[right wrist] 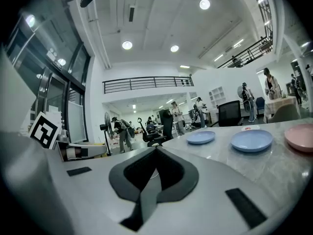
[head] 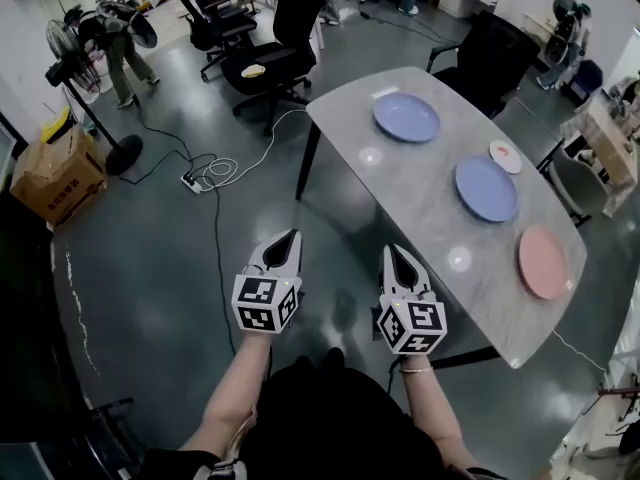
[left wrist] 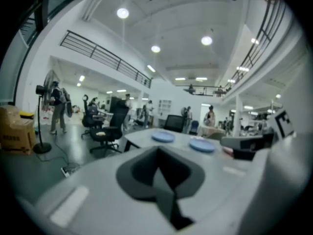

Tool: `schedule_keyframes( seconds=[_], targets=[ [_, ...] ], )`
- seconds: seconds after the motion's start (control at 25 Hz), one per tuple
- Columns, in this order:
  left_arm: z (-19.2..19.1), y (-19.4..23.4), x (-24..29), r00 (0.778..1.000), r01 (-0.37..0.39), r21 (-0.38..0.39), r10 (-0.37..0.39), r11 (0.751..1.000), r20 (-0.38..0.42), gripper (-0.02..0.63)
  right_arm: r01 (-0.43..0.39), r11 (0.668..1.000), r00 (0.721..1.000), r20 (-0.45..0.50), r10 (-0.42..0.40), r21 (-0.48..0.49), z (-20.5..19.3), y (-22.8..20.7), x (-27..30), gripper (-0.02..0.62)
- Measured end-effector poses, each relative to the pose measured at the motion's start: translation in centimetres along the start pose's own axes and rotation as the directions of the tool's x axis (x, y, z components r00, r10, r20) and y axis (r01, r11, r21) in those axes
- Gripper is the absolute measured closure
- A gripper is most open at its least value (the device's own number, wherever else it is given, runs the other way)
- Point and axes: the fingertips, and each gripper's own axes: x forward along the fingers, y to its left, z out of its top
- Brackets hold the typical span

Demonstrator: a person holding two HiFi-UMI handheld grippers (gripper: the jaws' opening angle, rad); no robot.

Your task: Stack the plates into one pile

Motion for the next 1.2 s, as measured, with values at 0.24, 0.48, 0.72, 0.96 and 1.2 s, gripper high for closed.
schedule_keyframes(
  seconds=[0.24, 0.48, 0.72, 0.96, 1.2],
  targets=[
    [0.1, -0.6, 0.4, 1.0, -0.013, -0.003, 0.013, 1.0, 0.008, 0.6, 0.012, 1.0, 1.0, 0.013, -0.012, 0.01, 0.6, -1.6, 0.1, 0.589],
    [0.5, -0.4, 0.9, 0.999, -0.036, -0.004, 0.036, 0.999, 0.021, 0.563, -0.018, 1.0, 1.0, 0.007, 0.018, 0.012, 0.9, -1.9, 1.0, 0.539],
    [0.6, 1.1, 2.2, 0.999, -0.05, 0.003, 0.05, 0.999, 0.012, 0.503, -0.032, 0.999, 0.999, 0.002, 0.032, 0.028, 0.9, -2.0, 2.8, 0.476],
    [0.8, 3.2, 5.7, 0.999, -0.041, -0.007, 0.041, 0.999, 0.0, 0.48, -0.021, 0.999, 1.0, -0.021, 0.022, 0.046, 0.7, -2.8, 6.2, 0.448],
    [1.3, 6.4, 11.1, 1.0, -0.024, -0.022, 0.023, 0.999, -0.02, 0.453, -0.007, 0.998, 0.999, -0.051, 0.01, 0.059, 0.9, -3.9, 12.1, 0.425]
  ],
)
